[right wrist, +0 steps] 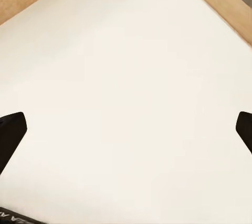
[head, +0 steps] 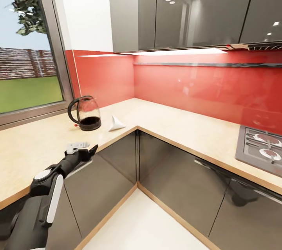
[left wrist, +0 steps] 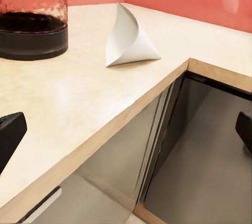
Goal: Set up a coffee station on the kitchen countertop: keep the coffee maker on the countertop, move the bottle of coffee from the kitchen shelf to the counter next to the coffee maker, place a paper coffee filter on top of the coffee maker, put the saucer next to the coffee maker with the coffee cup on the saucer, and place the electric kettle next to the coffee maker.
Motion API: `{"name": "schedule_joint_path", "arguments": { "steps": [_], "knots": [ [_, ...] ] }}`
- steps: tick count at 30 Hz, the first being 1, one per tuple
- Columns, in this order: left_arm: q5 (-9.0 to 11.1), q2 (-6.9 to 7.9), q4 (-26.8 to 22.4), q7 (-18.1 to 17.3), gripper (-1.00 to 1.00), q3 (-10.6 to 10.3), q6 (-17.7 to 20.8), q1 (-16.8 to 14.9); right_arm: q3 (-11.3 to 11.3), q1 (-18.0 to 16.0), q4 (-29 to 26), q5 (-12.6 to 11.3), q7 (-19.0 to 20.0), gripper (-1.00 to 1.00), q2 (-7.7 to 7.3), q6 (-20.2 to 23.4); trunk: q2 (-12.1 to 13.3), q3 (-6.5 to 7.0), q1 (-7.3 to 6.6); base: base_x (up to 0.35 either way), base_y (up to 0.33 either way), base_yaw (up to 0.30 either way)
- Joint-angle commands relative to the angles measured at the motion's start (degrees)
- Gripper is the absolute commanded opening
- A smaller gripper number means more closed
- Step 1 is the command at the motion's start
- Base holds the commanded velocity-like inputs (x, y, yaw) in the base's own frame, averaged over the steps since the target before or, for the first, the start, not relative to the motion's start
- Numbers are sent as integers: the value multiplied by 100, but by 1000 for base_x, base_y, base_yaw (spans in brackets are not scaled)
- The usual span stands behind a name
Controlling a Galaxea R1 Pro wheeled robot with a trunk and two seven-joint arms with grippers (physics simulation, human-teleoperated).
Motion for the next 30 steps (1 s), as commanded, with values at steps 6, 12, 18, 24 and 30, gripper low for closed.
{"name": "schedule_joint_path", "arguments": {
  "steps": [6,12,18,24,30],
  "knots": [
    [4,46,-6,-165,100,13,38,-5,20,-4,182,47,-6,100,-4,-25,-3,-6,2,52,0,-1],
    [4,54,-6,-195,100,13,38,-5,19,-4,202,47,-6,100,-4,-27,-3,-6,2,8,0,-125],
    [4,56,-6,-202,100,13,38,-4,18,-4,206,41,-6,100,-4,-26,-3,-6,2,20,18,-200],
    [4,70,-6,-209,100,15,38,-5,16,-4,206,45,-6,100,-4,-25,-3,-6,2,123,103,-17],
    [4,73,-8,-209,100,13,38,-5,19,-4,206,45,-6,100,-4,-26,-3,-6,2,101,74,-2]
  ]
}}
